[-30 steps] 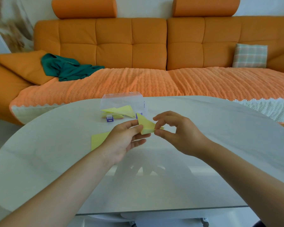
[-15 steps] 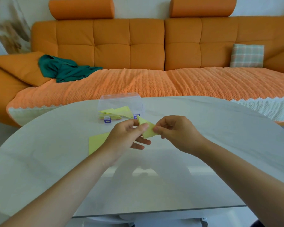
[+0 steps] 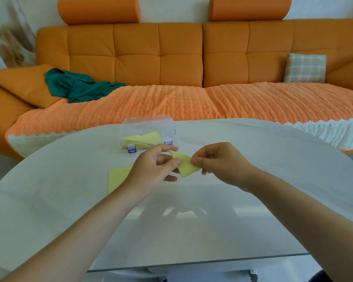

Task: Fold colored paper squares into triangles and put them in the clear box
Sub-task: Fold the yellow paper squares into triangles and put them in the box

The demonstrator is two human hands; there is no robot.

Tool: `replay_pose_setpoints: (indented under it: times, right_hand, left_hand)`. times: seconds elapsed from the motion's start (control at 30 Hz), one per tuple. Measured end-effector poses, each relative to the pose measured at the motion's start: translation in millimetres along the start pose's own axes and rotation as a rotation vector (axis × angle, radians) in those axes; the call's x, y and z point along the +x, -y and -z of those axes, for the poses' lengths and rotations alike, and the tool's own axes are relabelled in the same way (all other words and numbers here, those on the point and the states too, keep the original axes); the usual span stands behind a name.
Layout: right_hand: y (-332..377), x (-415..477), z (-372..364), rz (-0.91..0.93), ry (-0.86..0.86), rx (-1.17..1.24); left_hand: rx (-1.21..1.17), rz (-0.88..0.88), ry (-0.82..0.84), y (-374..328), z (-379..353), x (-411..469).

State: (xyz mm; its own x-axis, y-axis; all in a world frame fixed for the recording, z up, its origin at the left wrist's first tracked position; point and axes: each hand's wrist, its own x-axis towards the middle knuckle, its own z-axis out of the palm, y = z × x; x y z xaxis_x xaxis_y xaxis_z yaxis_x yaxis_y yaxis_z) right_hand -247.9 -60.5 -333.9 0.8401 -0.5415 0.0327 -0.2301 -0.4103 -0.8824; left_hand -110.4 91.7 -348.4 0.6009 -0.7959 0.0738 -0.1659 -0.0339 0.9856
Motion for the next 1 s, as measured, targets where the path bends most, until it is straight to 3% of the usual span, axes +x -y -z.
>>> replay_pose_setpoints:
  times: [0.2, 0.8, 1.0]
  right_hand:
    - [-1.0, 1.4, 6.9, -0.004, 0.035, -0.057]
    - [-6.4, 5.2, 7.0, -0.012, 0.131, -0.238]
    - [-5.7, 5.6, 11.0, -0.027, 0.146, -0.184]
  left_hand:
    - [0.063, -0.091, 0.017, -2.9, 11.6, 3.1]
    - [0.198, 0.088, 0.038, 1.1, 6.8, 0.4]
    - [0.164, -0.007, 0.141, 0.8, 10.0, -0.7]
